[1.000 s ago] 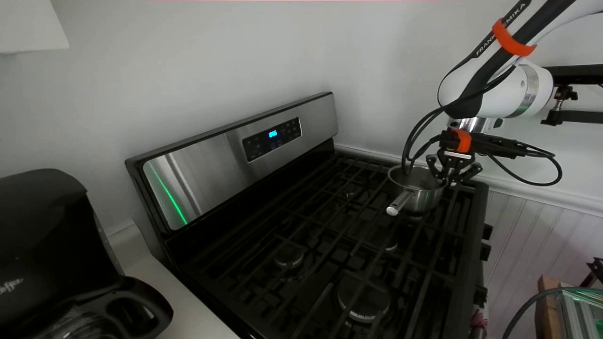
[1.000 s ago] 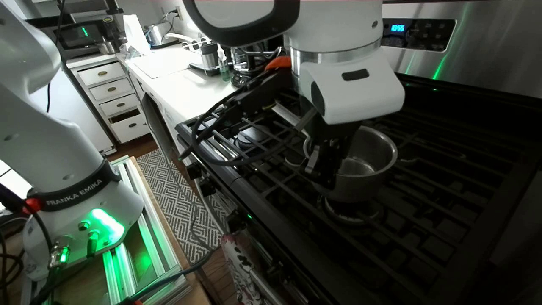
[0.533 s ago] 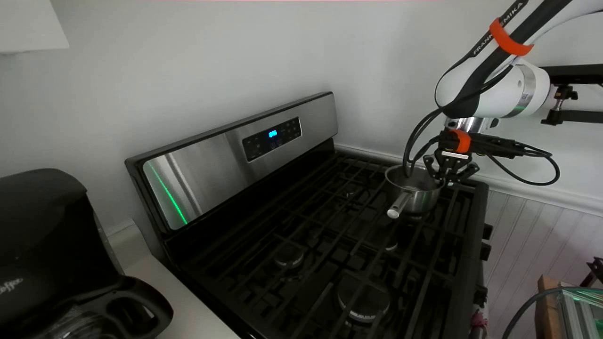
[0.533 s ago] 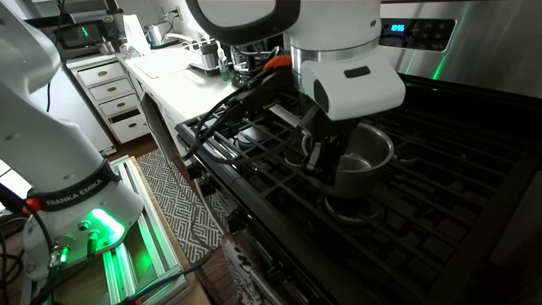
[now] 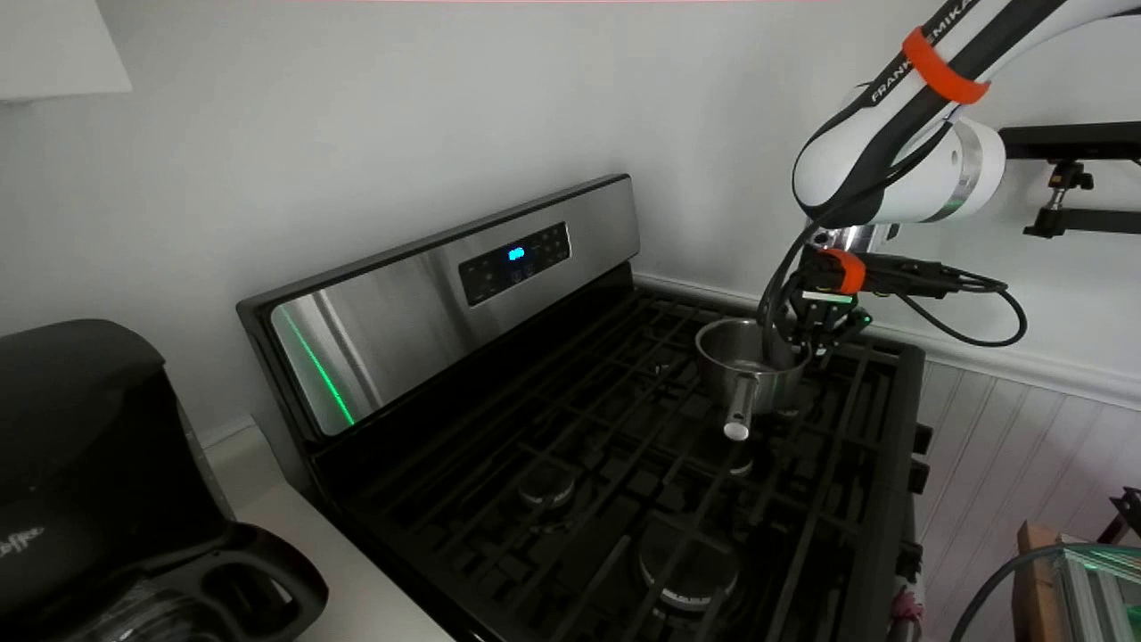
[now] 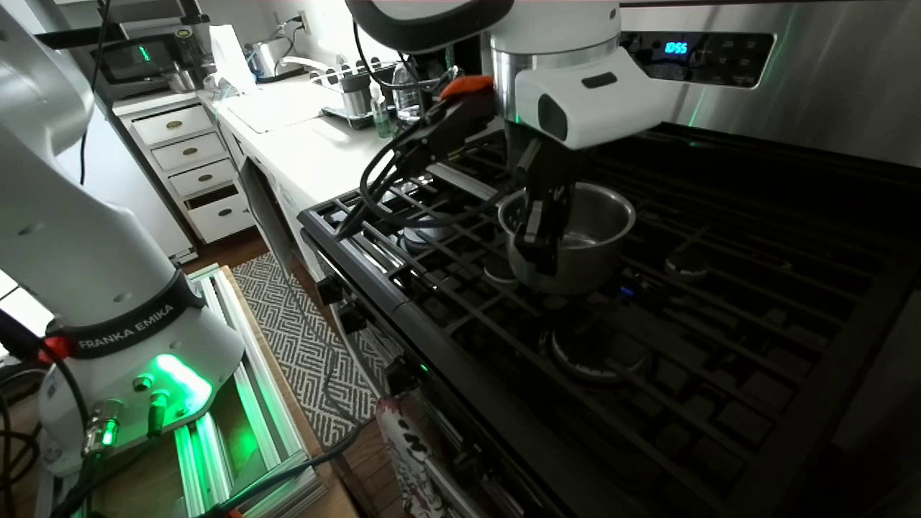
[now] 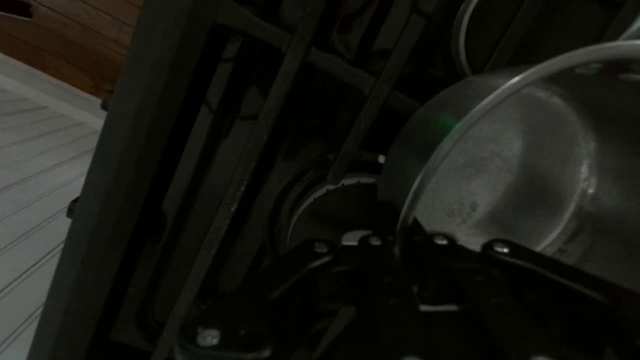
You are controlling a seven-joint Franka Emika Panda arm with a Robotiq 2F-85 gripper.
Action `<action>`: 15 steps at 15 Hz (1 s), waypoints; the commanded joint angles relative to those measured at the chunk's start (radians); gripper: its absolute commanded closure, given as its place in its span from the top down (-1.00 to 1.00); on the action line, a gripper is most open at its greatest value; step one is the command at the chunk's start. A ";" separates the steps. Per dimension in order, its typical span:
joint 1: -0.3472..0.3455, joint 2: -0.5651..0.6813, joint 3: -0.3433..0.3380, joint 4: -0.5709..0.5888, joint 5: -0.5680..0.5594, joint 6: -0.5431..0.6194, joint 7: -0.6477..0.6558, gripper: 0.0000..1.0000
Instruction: Move the pot to the left
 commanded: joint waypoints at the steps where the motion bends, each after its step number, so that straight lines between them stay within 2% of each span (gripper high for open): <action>1: 0.030 -0.052 0.019 -0.002 -0.051 -0.060 0.006 -0.97; 7: 0.062 -0.076 0.052 -0.003 -0.019 -0.131 0.066 -0.97; 15: 0.060 -0.116 0.070 -0.039 -0.047 -0.124 0.289 -0.97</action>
